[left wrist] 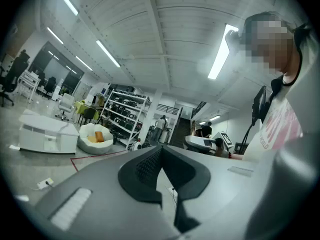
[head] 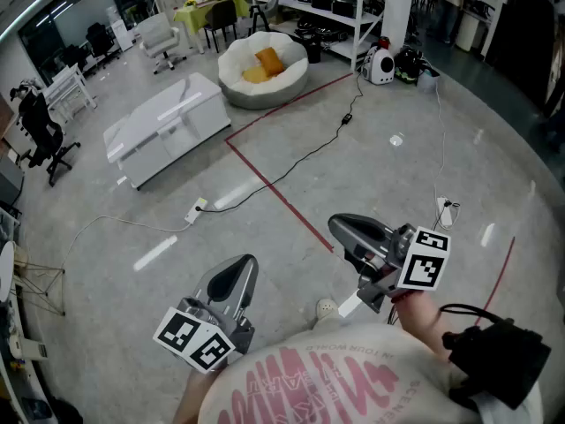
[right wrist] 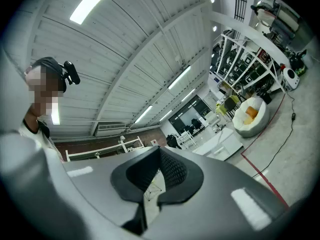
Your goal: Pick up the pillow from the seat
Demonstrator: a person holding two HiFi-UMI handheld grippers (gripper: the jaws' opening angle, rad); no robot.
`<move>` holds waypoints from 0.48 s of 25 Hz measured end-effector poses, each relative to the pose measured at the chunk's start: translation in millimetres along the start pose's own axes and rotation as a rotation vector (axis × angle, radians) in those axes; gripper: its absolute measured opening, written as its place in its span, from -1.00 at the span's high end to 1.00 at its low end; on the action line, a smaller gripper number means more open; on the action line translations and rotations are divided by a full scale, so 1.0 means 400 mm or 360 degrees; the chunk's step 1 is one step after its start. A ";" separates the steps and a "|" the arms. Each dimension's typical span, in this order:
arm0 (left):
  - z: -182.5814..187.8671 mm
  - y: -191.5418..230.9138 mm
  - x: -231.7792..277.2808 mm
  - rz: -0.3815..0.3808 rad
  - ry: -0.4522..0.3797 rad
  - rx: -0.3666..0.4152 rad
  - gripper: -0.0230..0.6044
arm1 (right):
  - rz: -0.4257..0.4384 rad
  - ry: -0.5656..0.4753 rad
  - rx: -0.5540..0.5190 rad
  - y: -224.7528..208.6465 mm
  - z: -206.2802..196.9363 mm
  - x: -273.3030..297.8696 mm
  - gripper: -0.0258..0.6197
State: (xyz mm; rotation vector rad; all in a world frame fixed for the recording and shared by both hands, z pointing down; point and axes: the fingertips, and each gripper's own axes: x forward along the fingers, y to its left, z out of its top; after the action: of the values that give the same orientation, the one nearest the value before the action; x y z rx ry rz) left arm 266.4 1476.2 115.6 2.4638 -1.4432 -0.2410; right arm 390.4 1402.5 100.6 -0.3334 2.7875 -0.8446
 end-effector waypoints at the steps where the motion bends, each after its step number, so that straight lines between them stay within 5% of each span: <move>1: 0.005 0.001 0.003 0.0000 -0.0008 0.0009 0.87 | 0.0009 -0.0003 -0.0009 0.001 0.005 0.003 0.90; 12: 0.015 -0.024 0.007 -0.0004 -0.0015 0.0062 0.87 | 0.0027 0.0005 -0.0022 0.011 0.008 -0.009 0.90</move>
State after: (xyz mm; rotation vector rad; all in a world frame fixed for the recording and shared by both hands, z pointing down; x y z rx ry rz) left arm 274.1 1477.4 106.8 2.4986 -1.4618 -0.2274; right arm 393.8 1405.3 96.0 -0.3111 2.7963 -0.8228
